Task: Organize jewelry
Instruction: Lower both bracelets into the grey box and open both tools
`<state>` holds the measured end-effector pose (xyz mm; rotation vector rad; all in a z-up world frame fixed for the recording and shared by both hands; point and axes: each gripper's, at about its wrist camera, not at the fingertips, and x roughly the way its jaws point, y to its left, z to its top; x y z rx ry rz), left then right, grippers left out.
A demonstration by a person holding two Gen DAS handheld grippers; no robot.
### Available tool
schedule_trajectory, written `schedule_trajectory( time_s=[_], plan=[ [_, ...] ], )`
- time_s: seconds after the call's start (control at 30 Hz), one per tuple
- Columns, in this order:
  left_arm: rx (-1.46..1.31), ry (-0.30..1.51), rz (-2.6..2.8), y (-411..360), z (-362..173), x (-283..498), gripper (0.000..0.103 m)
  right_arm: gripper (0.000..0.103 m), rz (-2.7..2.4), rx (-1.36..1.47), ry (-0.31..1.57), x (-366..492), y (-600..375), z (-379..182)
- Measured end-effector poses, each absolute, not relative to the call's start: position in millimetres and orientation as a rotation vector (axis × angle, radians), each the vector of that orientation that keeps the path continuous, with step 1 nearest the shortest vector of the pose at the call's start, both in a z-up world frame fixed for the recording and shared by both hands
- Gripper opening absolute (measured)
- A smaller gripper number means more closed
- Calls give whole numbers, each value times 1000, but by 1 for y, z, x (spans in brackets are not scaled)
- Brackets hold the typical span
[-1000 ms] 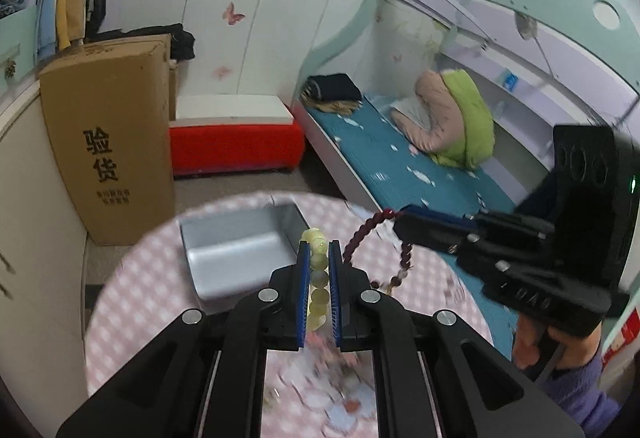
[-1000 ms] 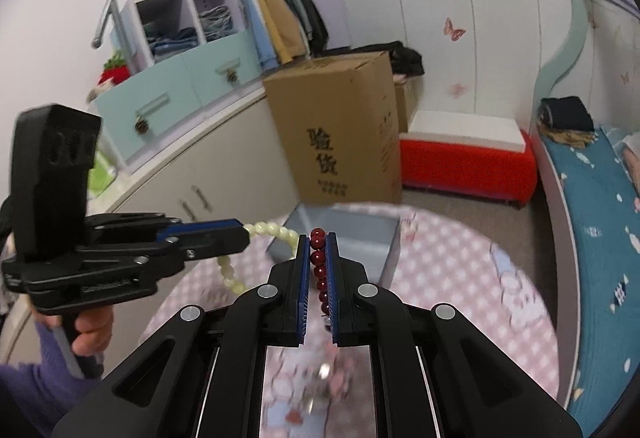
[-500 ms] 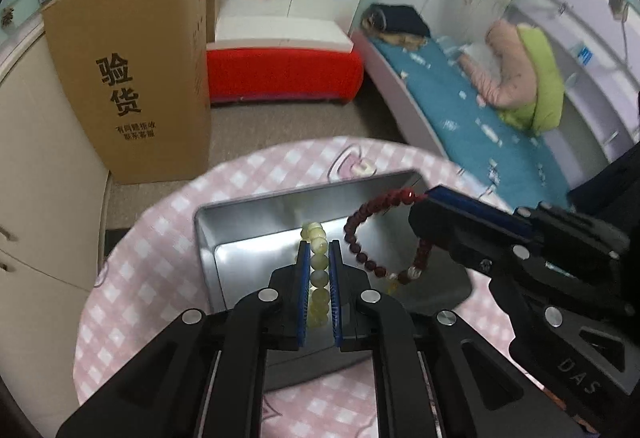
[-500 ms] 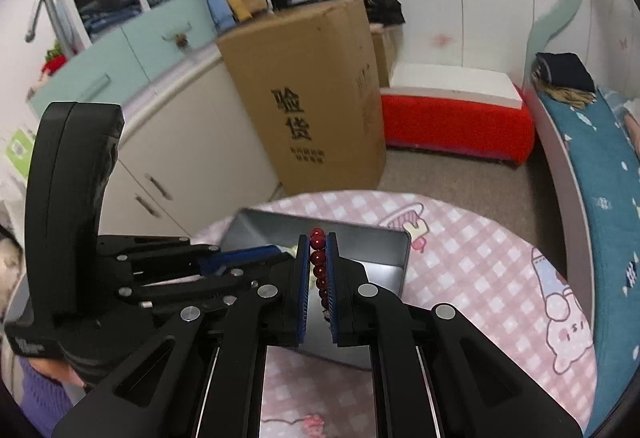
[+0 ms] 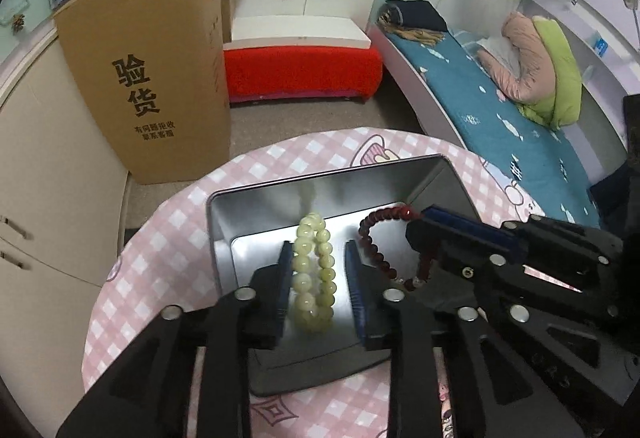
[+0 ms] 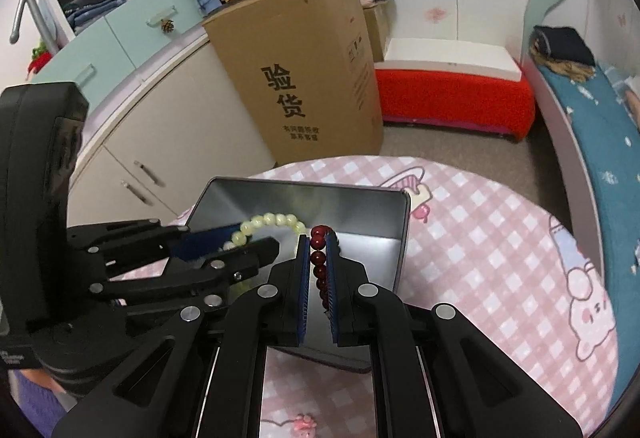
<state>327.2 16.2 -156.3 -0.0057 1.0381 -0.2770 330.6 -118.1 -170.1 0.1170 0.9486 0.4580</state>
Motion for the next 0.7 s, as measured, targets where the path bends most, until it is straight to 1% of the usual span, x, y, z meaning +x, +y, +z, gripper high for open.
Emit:
schedule_trajectory(
  time_s=[0.03,0.2,0.37,0.4,0.43,0.5,0.53,0.57,0.6,0.63,0.67,0.7],
  plan=[
    [6,1030,-265,16,-155,326,36,9,461,128,953,331,-119,-171],
    [11,1020,-257,20,-147,320,38,10,485,173,963,327,-122,-172],
    [-25,996,-249,26,-136,312,52,11,498,228,956,319,-131,-166],
    [-36,987,-249,27,-133,309,56,11,499,228,943,315,-133,-162],
    [-40,977,-249,28,-131,306,58,11,502,229,929,311,-134,-157],
    [-39,939,-249,30,-120,294,58,11,504,224,901,300,-137,-146],
    [-35,913,-248,30,-114,285,60,11,499,212,882,293,-139,-140],
    [-30,894,-245,30,-110,279,63,11,492,198,871,287,-141,-136],
    [-16,865,-230,32,-106,268,69,13,480,176,854,277,-145,-130],
    [1,834,-212,33,-103,256,72,26,468,163,841,269,-149,-126],
    [14,811,-201,35,-103,245,73,40,447,150,823,260,-154,-122],
    [25,799,-186,36,-103,236,73,65,422,130,799,250,-159,-118]
  ],
)
